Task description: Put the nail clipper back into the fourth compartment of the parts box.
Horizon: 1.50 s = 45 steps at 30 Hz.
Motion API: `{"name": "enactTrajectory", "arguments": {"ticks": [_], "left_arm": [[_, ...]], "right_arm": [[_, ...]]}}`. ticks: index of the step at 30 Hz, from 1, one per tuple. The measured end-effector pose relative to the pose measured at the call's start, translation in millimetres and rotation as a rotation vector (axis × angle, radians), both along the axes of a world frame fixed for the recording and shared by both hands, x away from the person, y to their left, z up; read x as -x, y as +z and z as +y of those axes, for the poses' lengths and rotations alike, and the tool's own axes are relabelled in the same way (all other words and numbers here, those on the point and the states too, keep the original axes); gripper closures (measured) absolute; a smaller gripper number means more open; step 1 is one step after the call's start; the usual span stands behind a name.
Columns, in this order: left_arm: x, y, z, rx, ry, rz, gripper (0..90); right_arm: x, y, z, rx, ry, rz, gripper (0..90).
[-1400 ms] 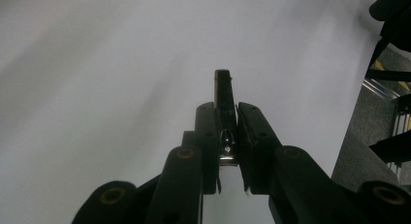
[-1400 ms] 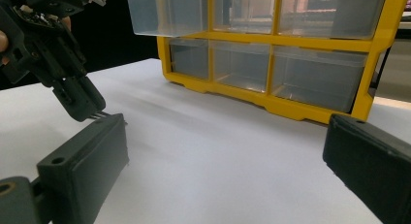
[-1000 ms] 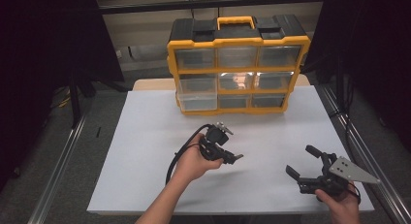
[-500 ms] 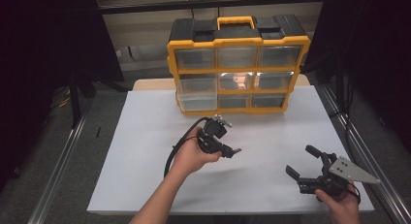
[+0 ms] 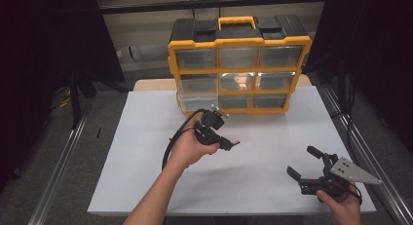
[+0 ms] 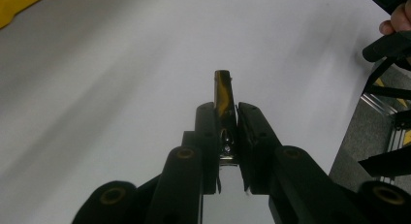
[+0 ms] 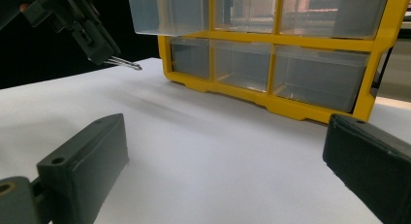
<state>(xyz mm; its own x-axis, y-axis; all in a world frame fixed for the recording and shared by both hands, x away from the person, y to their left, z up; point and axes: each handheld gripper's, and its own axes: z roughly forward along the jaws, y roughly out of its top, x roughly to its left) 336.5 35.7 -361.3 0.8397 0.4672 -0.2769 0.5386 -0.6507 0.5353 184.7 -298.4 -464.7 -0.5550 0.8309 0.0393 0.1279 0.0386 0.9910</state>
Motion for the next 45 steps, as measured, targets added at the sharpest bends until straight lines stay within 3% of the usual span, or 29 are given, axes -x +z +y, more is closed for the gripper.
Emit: {"name": "enactTrajectory", "arguments": {"ticks": [16, 31, 45], "left_arm": [[-10.7, 13.6, 5.3, -0.015, 0.033, -0.006, 79.8], [-19.0, 28.4, 8.8, -0.001, 0.063, -0.01, 79.8], [-28.1, 45.8, 11.9, -0.026, 0.068, -0.024, 79.8]], "right_arm": [[0.0, 0.0, 0.1, 0.0, 0.003, -0.001, 2.1], [0.4, 0.3, -0.5, -0.003, 0.004, 0.005, 2.2], [0.5, 0.6, -0.8, 0.0, 0.009, 0.0, 2.2]]}}
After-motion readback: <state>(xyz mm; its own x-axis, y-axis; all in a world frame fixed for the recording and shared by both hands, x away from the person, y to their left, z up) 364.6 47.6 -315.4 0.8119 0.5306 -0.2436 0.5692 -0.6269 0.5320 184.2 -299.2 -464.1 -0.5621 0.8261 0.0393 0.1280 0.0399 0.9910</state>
